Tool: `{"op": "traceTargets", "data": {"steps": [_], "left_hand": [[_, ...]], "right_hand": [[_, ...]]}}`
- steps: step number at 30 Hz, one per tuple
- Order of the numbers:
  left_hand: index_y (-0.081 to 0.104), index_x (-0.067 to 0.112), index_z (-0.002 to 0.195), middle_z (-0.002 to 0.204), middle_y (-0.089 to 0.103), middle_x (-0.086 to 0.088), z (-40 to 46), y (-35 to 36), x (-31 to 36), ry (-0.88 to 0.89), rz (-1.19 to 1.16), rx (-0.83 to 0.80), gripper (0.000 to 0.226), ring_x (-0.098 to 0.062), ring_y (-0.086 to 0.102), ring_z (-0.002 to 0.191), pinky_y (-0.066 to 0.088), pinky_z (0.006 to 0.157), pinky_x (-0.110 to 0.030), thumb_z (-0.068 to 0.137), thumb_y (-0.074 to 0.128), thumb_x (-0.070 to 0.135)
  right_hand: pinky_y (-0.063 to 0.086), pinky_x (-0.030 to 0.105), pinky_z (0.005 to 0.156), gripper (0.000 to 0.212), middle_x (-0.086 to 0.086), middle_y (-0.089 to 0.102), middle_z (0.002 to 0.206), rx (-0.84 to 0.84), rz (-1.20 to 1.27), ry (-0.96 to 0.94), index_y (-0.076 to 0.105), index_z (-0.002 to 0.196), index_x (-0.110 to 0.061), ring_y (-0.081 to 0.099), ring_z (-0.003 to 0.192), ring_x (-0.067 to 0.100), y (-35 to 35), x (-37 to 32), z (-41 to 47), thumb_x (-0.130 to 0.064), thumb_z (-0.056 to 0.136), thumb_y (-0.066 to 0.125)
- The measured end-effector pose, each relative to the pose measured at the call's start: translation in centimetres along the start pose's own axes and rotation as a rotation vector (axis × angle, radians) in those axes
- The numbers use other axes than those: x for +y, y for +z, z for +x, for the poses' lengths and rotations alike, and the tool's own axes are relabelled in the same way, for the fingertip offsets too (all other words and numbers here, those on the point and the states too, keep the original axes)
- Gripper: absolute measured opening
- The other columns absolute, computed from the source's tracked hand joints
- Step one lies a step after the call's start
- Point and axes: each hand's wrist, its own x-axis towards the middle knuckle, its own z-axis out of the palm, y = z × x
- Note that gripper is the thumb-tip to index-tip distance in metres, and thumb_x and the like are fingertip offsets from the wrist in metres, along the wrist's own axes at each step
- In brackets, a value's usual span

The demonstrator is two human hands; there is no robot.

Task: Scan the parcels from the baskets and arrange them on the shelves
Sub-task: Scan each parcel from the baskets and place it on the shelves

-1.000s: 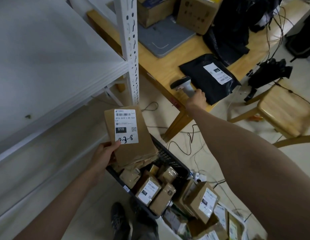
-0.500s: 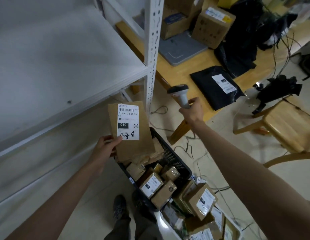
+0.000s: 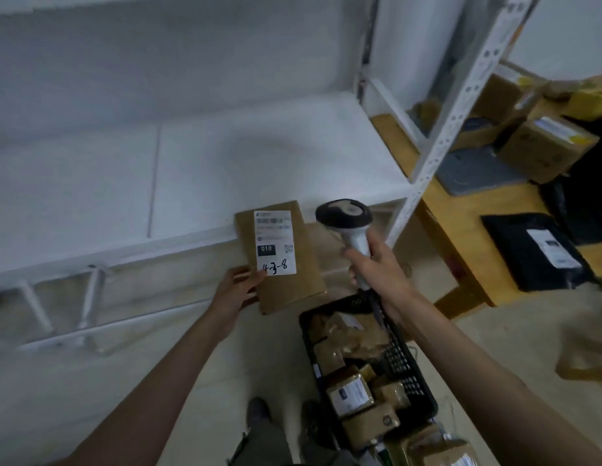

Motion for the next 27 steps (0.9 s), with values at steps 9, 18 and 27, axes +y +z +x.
{"op": "traceTargets", "data": {"steps": [9,18,27], "left_hand": [[0.055,0.012,0.122,0.112,0.069,-0.005,-1.4,-4.8,1.9,0.168,-0.038,0.116,0.053,-0.015,0.072,0.095,0.059,0.070,-0.024,0.079,0.085,0.018],[0.052,0.014,0.112,0.111,0.065,-0.010,-1.2,-6.5,1.6,0.292,0.030,0.182,0.051,-0.028,0.070,0.103,0.062,0.083,-0.039,0.076,0.088,0.012],[0.049,0.012,0.115,0.115,0.062,-0.010,-1.2,-6.0,1.3,0.315,0.026,0.224,0.053,-0.025,0.070,0.102,0.061,0.087,-0.039,0.076,0.087,0.010]], "right_hand": [[0.043,0.017,0.046,0.014,-0.015,0.061,0.056,-0.206,-0.125,-0.094,0.060,0.104,-0.027,0.055,0.048,-0.001,6.3,-3.0,-0.8,-0.020,0.094,0.067],[0.038,0.024,0.043,0.011,0.000,0.055,0.055,-0.238,-0.162,-0.160,0.055,0.096,-0.013,0.047,0.038,0.008,9.0,-4.0,-0.7,-0.015,0.096,0.065],[0.041,0.029,0.047,0.012,0.004,0.056,0.061,-0.310,0.105,-0.040,0.059,0.101,-0.011,0.048,0.047,0.015,8.5,-4.0,-0.8,-0.020,0.097,0.066]]}}
